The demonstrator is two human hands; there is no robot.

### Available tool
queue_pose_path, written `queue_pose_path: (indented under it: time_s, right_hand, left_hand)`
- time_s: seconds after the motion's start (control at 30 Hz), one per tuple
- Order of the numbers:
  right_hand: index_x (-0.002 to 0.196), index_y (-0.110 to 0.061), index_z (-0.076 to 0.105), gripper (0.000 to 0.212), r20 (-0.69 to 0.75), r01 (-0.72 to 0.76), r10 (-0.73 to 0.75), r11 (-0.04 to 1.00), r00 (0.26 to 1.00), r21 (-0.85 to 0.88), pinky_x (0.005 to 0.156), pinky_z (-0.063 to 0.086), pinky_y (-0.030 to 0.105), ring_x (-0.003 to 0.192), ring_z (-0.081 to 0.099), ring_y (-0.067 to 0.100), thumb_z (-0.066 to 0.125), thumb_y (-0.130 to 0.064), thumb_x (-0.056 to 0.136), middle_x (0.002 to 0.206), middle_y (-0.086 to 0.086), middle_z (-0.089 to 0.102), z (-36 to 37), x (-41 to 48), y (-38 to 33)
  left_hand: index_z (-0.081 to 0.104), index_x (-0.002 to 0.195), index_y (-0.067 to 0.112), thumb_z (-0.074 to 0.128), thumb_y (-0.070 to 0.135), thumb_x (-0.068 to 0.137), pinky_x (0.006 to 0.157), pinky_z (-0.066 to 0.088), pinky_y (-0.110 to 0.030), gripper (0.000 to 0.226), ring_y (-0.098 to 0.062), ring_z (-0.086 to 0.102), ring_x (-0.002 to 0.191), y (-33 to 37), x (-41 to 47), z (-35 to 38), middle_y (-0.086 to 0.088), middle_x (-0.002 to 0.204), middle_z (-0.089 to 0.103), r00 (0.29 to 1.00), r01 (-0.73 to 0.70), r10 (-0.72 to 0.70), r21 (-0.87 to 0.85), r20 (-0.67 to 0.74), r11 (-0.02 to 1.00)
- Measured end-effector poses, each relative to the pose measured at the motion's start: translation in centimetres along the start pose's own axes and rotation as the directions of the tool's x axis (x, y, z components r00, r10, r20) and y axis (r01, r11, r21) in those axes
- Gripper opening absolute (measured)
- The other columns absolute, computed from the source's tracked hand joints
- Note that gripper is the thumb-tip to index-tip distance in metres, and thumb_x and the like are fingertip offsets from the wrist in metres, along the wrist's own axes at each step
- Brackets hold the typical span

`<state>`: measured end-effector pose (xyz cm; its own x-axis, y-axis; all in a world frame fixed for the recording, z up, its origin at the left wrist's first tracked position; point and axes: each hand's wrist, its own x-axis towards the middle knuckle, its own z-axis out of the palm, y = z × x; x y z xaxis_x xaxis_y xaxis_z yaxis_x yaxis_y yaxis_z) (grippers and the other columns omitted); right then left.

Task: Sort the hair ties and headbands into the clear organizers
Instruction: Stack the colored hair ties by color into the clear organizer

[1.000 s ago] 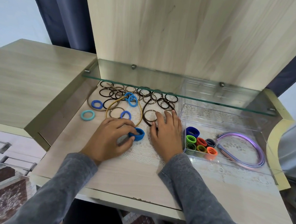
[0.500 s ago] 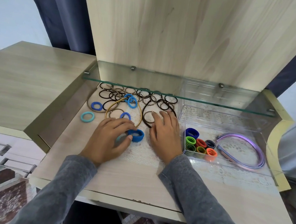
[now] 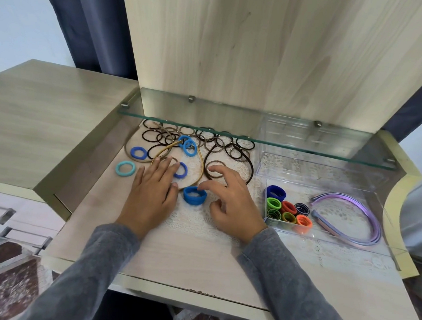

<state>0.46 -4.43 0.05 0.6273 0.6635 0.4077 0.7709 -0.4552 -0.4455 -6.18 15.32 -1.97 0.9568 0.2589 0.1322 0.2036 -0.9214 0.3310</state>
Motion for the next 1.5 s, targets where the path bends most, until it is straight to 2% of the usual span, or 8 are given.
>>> queue_pose_path:
  time_s: [0.17, 0.33, 0.53, 0.77, 0.93, 1.13, 1.37, 1.5]
  right_hand:
    - [0.106, -0.028, 0.065, 0.037, 0.151, 0.014, 0.004, 0.992, 0.989, -0.124, 0.106, 0.034, 0.044, 0.131, 0.035, 0.025, 0.049, -0.021, 0.073, 0.139, 0.005, 0.043, -0.6, 0.2, -0.2]
    - [0.11, -0.03, 0.063, 0.037, 0.242, 0.091, -0.022, 0.957, 0.97, -0.274, 0.101, 0.037, 0.043, 0.129, 0.035, 0.026, 0.057, -0.024, 0.074, 0.139, 0.004, 0.043, -0.7, 0.8, -0.3]
    - [0.112, -0.031, 0.063, 0.035, 0.288, 0.144, -0.043, 0.929, 0.957, -0.341, 0.098, 0.037, 0.043, 0.128, 0.035, 0.027, 0.057, -0.028, 0.078, 0.138, 0.006, 0.044, -1.1, 1.4, -0.4]
    - [0.119, -0.032, 0.063, 0.033, 0.348, 0.166, -0.032, 0.917, 0.937, -0.362, 0.103, 0.035, 0.045, 0.131, 0.03, 0.027, 0.057, -0.03, 0.086, 0.141, 0.005, 0.039, -2.2, 1.9, -1.0]
    - [0.119, -0.032, 0.063, 0.03, 0.379, 0.177, -0.027, 0.914, 0.925, -0.365, 0.105, 0.034, 0.045, 0.131, 0.028, 0.026, 0.057, -0.032, 0.09, 0.141, 0.004, 0.039, -2.8, 1.9, -1.2]
    - [0.117, -0.03, 0.064, 0.027, 0.395, 0.165, -0.016, 0.923, 0.918, -0.348, 0.105, 0.032, 0.041, 0.131, 0.027, 0.023, 0.06, -0.032, 0.09, 0.139, 0.002, 0.038, -3.1, 1.9, -1.4]
    - [0.112, -0.026, 0.069, 0.025, 0.362, 0.158, -0.032, 0.933, 0.932, -0.324, 0.101, 0.036, 0.043, 0.126, 0.033, 0.024, 0.064, -0.03, 0.087, 0.129, 0.003, 0.046, -2.9, 1.7, -1.3]
    - [0.108, -0.024, 0.072, 0.024, 0.341, 0.169, -0.054, 0.934, 0.938, -0.316, 0.097, 0.038, 0.042, 0.121, 0.038, 0.025, 0.068, -0.029, 0.085, 0.121, 0.005, 0.049, -3.1, 1.6, -1.2]
  left_hand:
    - [0.018, 0.158, 0.026, 0.015, 0.04, 0.091, 0.123, -0.001, -0.039, 0.068, -0.011, -0.003, 0.153, 0.1, 0.0, 0.0, 0.008, 0.167, 0.007, 1.0, 0.002, -0.002, 0.027, 0.021, 1.0]
    - [0.017, 0.158, 0.026, 0.013, 0.039, 0.091, 0.122, -0.002, -0.039, 0.068, -0.014, -0.005, 0.153, 0.1, 0.1, 0.0, 0.008, 0.167, 0.004, 0.999, -0.012, 0.011, 0.052, 0.033, 0.999]
    - [0.016, 0.159, 0.026, 0.012, 0.04, 0.092, 0.122, -0.003, -0.04, 0.068, -0.016, -0.007, 0.153, 0.1, 0.2, 0.1, 0.007, 0.167, 0.001, 0.999, -0.015, 0.012, 0.061, 0.049, 0.998]
    - [0.017, 0.159, 0.027, 0.015, 0.04, 0.091, 0.122, -0.004, -0.042, 0.069, -0.017, -0.01, 0.153, 0.1, 0.1, -0.1, 0.007, 0.167, 0.0, 0.998, -0.021, 0.021, 0.008, 0.053, 1.0]
    - [0.014, 0.157, 0.034, 0.025, 0.039, 0.084, 0.118, -0.016, -0.038, 0.075, -0.007, -0.025, 0.146, -0.2, 0.2, -0.6, 0.013, 0.165, -0.01, 0.994, -0.054, 0.061, -0.075, 0.093, 0.996]
    - [0.013, 0.155, 0.042, 0.036, 0.058, 0.063, 0.118, -0.019, -0.041, 0.097, -0.005, -0.033, 0.14, -1.1, 0.6, -0.9, 0.019, 0.162, -0.017, 0.98, -0.096, 0.117, -0.133, 0.159, 0.986]
    - [0.014, 0.154, 0.045, 0.03, 0.07, 0.052, 0.117, -0.017, -0.052, 0.106, -0.014, -0.024, 0.149, -0.7, 0.6, -1.7, 0.018, 0.164, -0.011, 0.97, -0.073, 0.085, -0.059, 0.228, 0.996]
    - [0.012, 0.155, 0.045, 0.028, 0.069, 0.056, 0.116, -0.018, -0.056, 0.103, -0.014, -0.023, 0.15, -0.2, 0.7, -2.4, 0.019, 0.163, -0.012, 0.961, -0.133, 0.121, 0.029, 0.248, 0.991]
